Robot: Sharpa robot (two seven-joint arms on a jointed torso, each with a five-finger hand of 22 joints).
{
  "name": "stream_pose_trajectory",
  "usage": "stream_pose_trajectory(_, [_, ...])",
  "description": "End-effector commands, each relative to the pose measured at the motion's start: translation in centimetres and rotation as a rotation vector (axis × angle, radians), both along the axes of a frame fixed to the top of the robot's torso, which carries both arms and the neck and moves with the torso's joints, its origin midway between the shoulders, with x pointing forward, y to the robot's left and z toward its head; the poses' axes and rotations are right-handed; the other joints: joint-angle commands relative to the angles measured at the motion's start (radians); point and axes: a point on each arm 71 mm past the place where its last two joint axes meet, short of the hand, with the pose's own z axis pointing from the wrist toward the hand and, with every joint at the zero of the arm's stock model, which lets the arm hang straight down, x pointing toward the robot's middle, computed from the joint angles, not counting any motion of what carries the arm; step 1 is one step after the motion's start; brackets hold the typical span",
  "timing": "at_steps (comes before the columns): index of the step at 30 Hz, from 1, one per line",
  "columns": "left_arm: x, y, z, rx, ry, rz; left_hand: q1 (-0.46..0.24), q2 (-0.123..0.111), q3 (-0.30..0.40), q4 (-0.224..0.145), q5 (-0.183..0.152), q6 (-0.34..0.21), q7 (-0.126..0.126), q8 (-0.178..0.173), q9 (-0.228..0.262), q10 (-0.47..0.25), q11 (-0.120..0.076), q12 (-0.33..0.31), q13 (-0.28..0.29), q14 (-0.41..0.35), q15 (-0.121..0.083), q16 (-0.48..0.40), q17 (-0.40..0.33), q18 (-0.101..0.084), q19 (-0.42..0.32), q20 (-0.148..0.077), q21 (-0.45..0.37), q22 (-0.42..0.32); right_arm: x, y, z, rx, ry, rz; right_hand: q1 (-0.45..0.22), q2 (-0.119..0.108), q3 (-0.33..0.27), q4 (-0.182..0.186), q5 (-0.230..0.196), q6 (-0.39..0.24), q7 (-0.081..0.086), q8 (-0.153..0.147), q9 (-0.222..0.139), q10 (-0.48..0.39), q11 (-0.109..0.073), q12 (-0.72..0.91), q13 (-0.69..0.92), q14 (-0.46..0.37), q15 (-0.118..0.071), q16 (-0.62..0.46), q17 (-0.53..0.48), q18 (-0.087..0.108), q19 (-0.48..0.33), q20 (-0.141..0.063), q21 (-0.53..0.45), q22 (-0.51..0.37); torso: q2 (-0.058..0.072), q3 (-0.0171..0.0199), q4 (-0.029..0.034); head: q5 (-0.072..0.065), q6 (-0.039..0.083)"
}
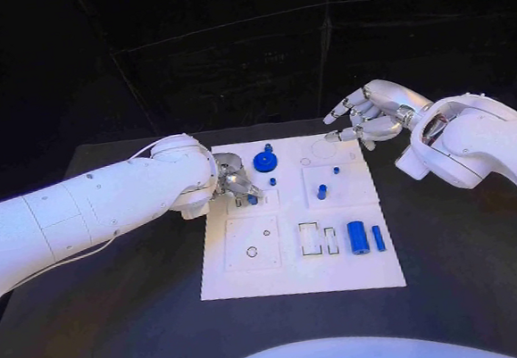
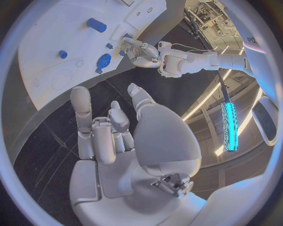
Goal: Assemble the parts on the task board
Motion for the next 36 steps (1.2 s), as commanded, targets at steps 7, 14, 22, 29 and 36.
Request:
stream_pose_trajectory(7, [0.0, -0.1, 0.0, 0.007, 0.010, -0.012, -0.021, -0.009, -0.020, 0.011, -0.007, 0.008, -0.001, 0.000, -0.008, 0.007, 0.000, 0.005, 0.003, 0.106, -0.005, 0.003, 0.263, -0.013, 0.041, -0.010, 0.004, 0.082, 0.0, 0.1, 0.1, 0.003, -0.002, 0.008, -0.002, 0.006, -0.001, 0.005, 0.008, -0.005, -0.003, 0.005, -0.001, -0.001, -0.007, -0.006, -0.002, 0.049, -0.007, -0.004, 0.003, 0.015, -0.001, -0.003, -0.005, -0.002, 0.000, 0.0004, -0.0004, -0.001, 0.000])
stream_pose_trajectory(14, [0.0, -0.1, 0.0, 0.008, 0.012, -0.014, -0.031, -0.013, -0.045, 0.021, -0.008, 0.011, -0.002, 0.002, -0.016, 0.008, -0.001, 0.007, 0.005, 0.106, -0.005, 0.003, 0.263, -0.013, 0.042, -0.010, 0.005, 0.083, 0.0, 0.1, 0.1, 0.003, -0.002, 0.008, -0.002, 0.006, -0.001, 0.005, 0.008, -0.005, -0.003, 0.005, -0.001, -0.001, -0.007, -0.006, -0.002, 0.049, -0.007, -0.004, 0.003, 0.015, -0.001, -0.003, -0.005, -0.002, 0.000, 0.0004, -0.0007, -0.002, -0.001])
stream_pose_trajectory(22, [0.1, -0.1, 0.1, 0.005, 0.007, -0.011, -0.041, -0.014, -0.092, 0.037, -0.009, 0.013, -0.003, 0.005, -0.026, 0.009, -0.002, 0.005, 0.004, 0.106, -0.006, 0.003, 0.263, -0.013, 0.041, -0.011, 0.003, 0.082, 0.0, 0.1, 0.1, 0.003, -0.003, 0.008, -0.004, 0.006, -0.002, 0.007, 0.009, -0.006, -0.003, 0.006, -0.002, -0.001, -0.007, -0.006, -0.002, 0.049, -0.007, -0.004, 0.002, 0.015, -0.001, -0.003, -0.006, -0.003, 0.000, 0.0000, 0.0001, -0.002, 0.000])
stream_pose_trajectory(29, [0.1, 0.2, 0.8, -0.009, -0.017, 0.000, -0.042, -0.052, -0.246, 0.080, -0.057, 0.014, -0.004, 0.010, -0.045, 0.008, -0.004, 0.001, 0.002, 0.106, -0.006, 0.003, 0.263, -0.012, 0.039, -0.014, -0.002, 0.079, 0.0, -0.1, 0.1, 0.003, -0.005, 0.004, -0.006, 0.006, -0.003, 0.008, 0.009, -0.006, -0.003, 0.007, -0.002, -0.002, -0.007, -0.006, -0.003, 0.049, -0.007, -0.005, 0.001, 0.015, -0.002, -0.003, -0.007, -0.005, -0.001, -0.0002, 0.0005, -0.003, 0.005])
stream_pose_trajectory(36, [1.3, 1.0, 4.3, -0.034, -0.065, 0.008, 0.040, -0.064, -0.338, 0.078, -0.061, -0.033, 0.010, -0.001, -0.059, -0.039, 0.007, -0.071, -0.071, 0.106, -0.002, 0.003, 0.263, 0.002, 0.015, -0.011, -0.050, 0.018, 0.2, -0.2, 0.1, 0.002, -0.005, 0.001, -0.007, 0.005, -0.004, 0.009, 0.009, -0.007, -0.003, 0.007, -0.002, -0.002, -0.007, -0.007, -0.005, 0.049, -0.007, -0.005, 0.001, 0.015, -0.002, -0.003, -0.008, -0.006, 0.000, -0.0001, -0.0002, -0.005, 0.014])
